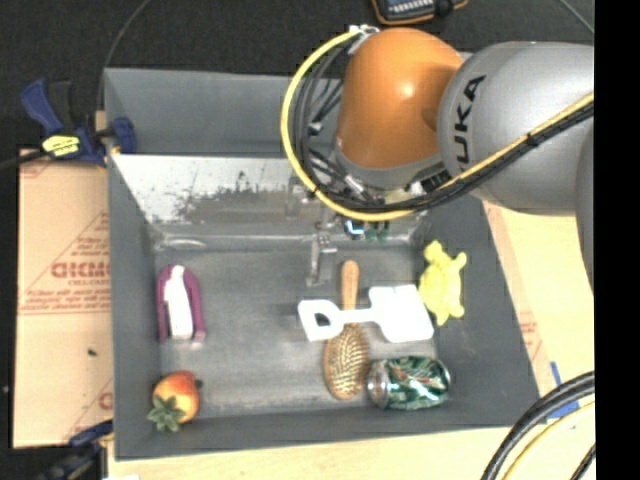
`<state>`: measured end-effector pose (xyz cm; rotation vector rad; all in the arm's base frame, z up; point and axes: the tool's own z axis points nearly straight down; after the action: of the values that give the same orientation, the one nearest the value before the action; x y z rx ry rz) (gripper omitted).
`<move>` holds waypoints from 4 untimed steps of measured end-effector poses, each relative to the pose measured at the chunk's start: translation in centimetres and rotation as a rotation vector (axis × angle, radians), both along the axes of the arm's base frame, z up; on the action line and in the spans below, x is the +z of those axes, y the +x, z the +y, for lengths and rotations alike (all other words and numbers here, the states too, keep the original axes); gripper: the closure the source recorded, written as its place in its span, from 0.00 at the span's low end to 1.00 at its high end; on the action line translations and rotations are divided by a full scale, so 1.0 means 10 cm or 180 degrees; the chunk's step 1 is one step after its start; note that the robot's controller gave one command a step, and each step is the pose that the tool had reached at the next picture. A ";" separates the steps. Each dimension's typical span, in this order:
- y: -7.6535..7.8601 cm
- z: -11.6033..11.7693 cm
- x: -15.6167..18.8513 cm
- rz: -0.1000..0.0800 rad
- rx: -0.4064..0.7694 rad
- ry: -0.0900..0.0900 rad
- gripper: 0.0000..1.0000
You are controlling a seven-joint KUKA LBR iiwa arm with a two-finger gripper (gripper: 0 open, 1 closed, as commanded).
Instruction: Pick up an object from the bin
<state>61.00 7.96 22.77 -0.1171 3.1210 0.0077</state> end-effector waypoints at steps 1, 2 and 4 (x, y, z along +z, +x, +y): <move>0.09 -0.28 -0.64 0.0022 -0.0094 -0.0011 0.00; -0.13 -0.54 -0.57 -0.0031 -0.0059 0.0005 0.00; -0.76 -1.24 -1.20 -0.0047 -0.0115 0.0012 0.00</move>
Offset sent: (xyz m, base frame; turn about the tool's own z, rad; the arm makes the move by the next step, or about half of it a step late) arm -0.0140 -0.0515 -0.0582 0.0156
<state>53.35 -4.47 10.74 -0.0602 3.1076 0.0121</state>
